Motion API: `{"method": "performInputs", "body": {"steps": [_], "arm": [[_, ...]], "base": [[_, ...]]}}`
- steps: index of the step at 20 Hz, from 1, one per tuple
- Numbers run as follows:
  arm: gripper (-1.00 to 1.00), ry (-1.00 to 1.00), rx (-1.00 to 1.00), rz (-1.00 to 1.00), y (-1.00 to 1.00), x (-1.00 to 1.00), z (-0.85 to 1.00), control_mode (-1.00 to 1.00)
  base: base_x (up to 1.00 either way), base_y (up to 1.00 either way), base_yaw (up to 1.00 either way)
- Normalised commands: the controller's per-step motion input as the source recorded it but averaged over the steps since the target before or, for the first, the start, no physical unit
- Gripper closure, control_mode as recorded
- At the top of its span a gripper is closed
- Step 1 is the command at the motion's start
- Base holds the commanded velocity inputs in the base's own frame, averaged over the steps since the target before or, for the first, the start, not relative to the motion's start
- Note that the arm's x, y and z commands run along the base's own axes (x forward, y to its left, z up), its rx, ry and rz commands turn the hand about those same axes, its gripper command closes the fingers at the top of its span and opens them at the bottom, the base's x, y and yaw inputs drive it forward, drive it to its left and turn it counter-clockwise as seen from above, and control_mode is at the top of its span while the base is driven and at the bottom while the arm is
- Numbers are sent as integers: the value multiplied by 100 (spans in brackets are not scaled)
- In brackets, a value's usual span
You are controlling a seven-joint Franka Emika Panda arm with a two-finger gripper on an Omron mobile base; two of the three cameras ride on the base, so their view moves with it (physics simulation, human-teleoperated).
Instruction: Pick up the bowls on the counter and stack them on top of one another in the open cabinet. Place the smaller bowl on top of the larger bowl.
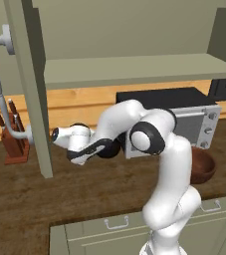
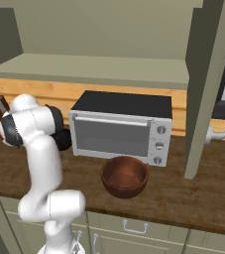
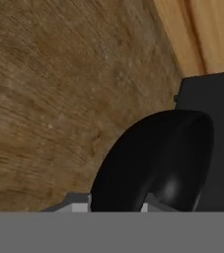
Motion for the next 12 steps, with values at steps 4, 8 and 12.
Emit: {"method": "performInputs", "body": {"steps": [4, 8, 12], "arm": [[100, -41, 0, -7, 8, -100, 50, -100], [100, -46, 0, -10, 1, -100, 85, -100], [100, -40, 0, -10, 0, -100, 97, -100]], "base": [[0, 0, 0], [0, 0, 0], [0, 0, 0]]}}
